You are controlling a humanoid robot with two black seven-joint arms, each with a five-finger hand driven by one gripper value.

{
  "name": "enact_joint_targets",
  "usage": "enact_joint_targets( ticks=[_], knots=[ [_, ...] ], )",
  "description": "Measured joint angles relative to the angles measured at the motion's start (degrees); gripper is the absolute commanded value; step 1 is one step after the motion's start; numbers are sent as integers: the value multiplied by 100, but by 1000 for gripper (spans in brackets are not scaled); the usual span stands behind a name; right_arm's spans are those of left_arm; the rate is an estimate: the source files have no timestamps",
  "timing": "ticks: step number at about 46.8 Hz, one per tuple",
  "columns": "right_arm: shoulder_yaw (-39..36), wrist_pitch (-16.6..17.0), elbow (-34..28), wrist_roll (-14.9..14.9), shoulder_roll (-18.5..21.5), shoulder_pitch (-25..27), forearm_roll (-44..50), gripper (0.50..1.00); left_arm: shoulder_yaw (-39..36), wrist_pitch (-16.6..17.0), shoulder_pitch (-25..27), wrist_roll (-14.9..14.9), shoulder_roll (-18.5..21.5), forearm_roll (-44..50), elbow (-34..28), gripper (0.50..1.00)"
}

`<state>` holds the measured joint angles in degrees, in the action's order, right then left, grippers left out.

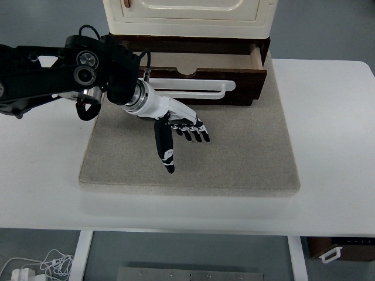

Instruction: Close the drawer under the combination cabinet

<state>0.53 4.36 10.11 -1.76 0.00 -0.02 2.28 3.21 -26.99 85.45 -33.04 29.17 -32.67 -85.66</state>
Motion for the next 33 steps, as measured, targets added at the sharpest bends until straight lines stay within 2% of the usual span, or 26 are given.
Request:
enact_joint_targets(
  ticks=[6,33],
  knots=[
    [0,1,0,0,0,0,1,952,2,-18,-17,-1,-147,-42,188,1000],
    [0,3,0,1,0,2,1,952,-5,54,-5,-1,-181,-72,550,1000]
  ],
)
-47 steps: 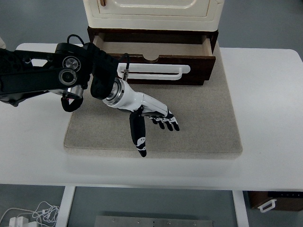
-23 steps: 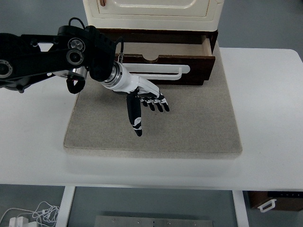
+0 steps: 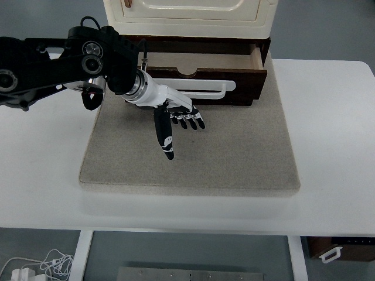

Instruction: Close the drawer under the combination cabinet

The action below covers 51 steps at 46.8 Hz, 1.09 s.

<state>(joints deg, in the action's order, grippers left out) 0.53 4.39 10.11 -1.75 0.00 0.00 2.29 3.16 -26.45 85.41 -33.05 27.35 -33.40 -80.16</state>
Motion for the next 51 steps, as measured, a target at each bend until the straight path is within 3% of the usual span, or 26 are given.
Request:
enact_joint_targets(
  ticks=[24,51],
  knots=[
    [0,-4,0,0,0,-1,0,952,24,62,-24,18,-211,-77,322,1000],
    [0,-1,0,0,0,-1,0,952,82,88,8,49,-677,-117,1172,1000]
  ],
)
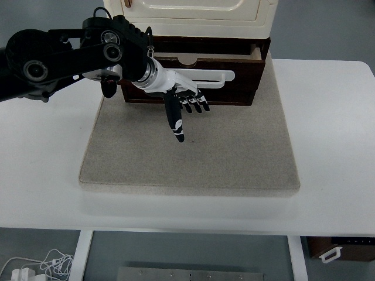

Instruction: Close the drawer under the combination cabinet

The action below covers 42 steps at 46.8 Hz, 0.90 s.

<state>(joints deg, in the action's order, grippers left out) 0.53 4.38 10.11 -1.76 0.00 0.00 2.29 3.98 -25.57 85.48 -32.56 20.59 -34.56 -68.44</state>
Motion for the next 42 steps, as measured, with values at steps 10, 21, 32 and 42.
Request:
enact_joint_targets(
  ticks=[10,21,32,42],
  knots=[
    [0,-2,0,0,0,1,-1,952,82,36,-42,6,-72,-47,209,1000],
    [0,0,0,0,0,0,-2,952,85,206,-96,12,-72,-50,314,1000],
    [0,0,0,0,0,0,-1,952,103,246,-102,47,-70,-26,595,1000],
    [0,0,0,0,0,0,-1,952,104,255,-102,75,-81,-30,739,1000]
  ],
)
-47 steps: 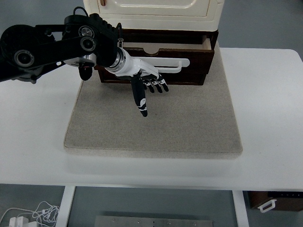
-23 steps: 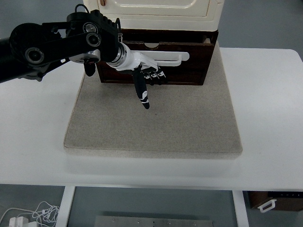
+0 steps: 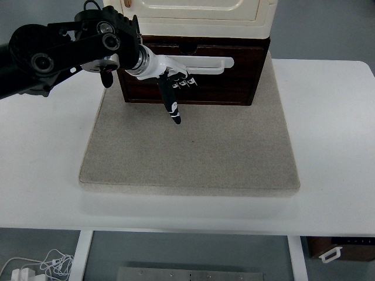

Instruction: Close the drawer under the combination cabinet

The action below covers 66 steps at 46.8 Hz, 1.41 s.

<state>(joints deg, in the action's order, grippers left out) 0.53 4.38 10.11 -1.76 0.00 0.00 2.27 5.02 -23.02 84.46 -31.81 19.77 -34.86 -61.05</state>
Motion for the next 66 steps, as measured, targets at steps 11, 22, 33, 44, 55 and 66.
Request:
enact_joint_targets(
  ticks=[11,22,33,44,55,66],
  knots=[
    [0,-1,0,0,0,0,0,952,-9,0,0,3,3,-3,115,1000],
    [0,-3,0,0,0,0,0,952,-9,0,0,8,9,-3,146,1000],
    [0,0,0,0,0,0,1,952,28,-33,-8,8,10,11,87,1000],
    [0,2,0,0,0,0,2,952,93,-11,-43,3,-55,-19,50,1000],
    [0,0,0,0,0,1,2,952,105,-10,-52,8,-48,-21,143,1000],
    [0,-3,0,0,0,0,2,952,106,-10,-83,8,-47,-48,141,1000]
  ],
)
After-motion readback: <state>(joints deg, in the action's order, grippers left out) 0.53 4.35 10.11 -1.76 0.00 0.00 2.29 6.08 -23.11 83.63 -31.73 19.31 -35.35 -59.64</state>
